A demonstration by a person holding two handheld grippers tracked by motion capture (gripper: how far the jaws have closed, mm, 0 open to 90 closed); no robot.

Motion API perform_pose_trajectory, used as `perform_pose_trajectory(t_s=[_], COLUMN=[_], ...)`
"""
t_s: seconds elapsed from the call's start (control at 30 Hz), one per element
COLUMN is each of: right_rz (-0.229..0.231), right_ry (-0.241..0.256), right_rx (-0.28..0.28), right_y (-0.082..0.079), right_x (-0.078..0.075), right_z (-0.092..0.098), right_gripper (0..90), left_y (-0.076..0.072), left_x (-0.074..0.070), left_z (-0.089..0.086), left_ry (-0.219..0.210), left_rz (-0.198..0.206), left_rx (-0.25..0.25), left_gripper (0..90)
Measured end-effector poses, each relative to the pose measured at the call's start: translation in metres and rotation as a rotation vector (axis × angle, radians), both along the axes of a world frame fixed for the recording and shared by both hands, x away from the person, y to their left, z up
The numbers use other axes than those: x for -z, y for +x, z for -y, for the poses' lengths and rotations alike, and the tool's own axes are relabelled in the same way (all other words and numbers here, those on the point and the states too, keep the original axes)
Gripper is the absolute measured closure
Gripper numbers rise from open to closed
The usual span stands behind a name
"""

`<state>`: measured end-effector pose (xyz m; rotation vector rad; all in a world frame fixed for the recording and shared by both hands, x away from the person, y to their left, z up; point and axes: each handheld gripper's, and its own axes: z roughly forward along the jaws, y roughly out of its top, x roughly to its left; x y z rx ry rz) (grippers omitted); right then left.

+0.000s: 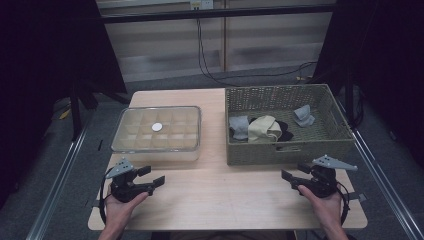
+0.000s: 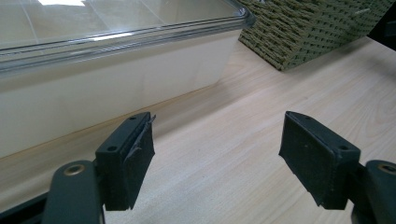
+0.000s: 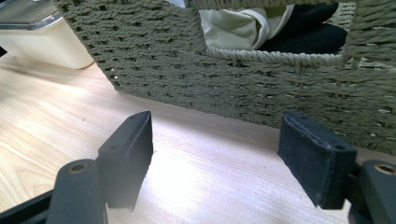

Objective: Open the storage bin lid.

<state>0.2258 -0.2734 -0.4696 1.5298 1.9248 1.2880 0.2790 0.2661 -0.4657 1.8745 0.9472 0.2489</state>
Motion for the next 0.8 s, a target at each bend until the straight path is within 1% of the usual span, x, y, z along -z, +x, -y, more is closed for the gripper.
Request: perform_pose_trajectory(t_s=[0.07, 0.23, 0.3, 0.37, 0.47, 0.57, 0.63, 0.67, 0.77, 0.8], right_rz=[0.004, 0.010, 0.013, 0.012, 0.018, 0.018, 0.003, 0.004, 0.012, 0.011], right_ry=[0.000, -0.001, 0.005, 0.010, 0.011, 0.002, -0.005, -0.011, 0.002, 0.005], right_rx=[0.005, 0.017, 0.014, 0.007, -0.007, -0.014, -0.011, 0.001, -0.005, -0.016], right_y=[-0.0001, 0.0006, 0.0012, 0.0022, 0.0027, 0.0029, 0.0041, 0.0041, 0.0043, 0.0043], right_x=[-0.0001, 0.0003, 0.0008, 0.0015, 0.0018, 0.0025, 0.0028, 0.0026, 0.0013, 0.0006], right_z=[0.0005, 0.0019, 0.0014, 0.0001, -0.0020, -0.0044, -0.0043, -0.0041, -0.0039, -0.0052], right_gripper=[26.4, 25.0, 24.1, 24.0, 25.6, 27.7, 29.1, 30.7, 33.3, 34.1], left_y=[-0.0002, 0.0004, 0.0011, 0.0017, 0.0023, 0.0012, 0.0004, 0.0001, -0.0017, -0.0020], left_x=[0.0002, 0.0005, 0.0007, 0.0009, 0.0015, 0.0007, -0.0001, -0.0003, -0.0009, -0.0017], left_z=[0.0009, 0.0001, -0.0010, -0.0011, 0.0003, 0.0011, 0.0004, 0.0001, -0.0010, -0.0017], left_ry=[0.015, 0.023, 0.019, 0.026, 0.033, 0.031, 0.027, 0.024, 0.030, 0.023], left_rz=[-0.002, -0.021, -0.020, -0.022, -0.027, -0.023, -0.021, -0.020, -0.017, -0.014], left_rx=[0.000, -0.011, -0.021, -0.025, -0.022, -0.019, -0.015, -0.015, -0.008, -0.004], left_gripper=[25.5, 24.2, 23.8, 23.8, 23.9, 23.9, 24.1, 25.1, 25.5, 25.8])
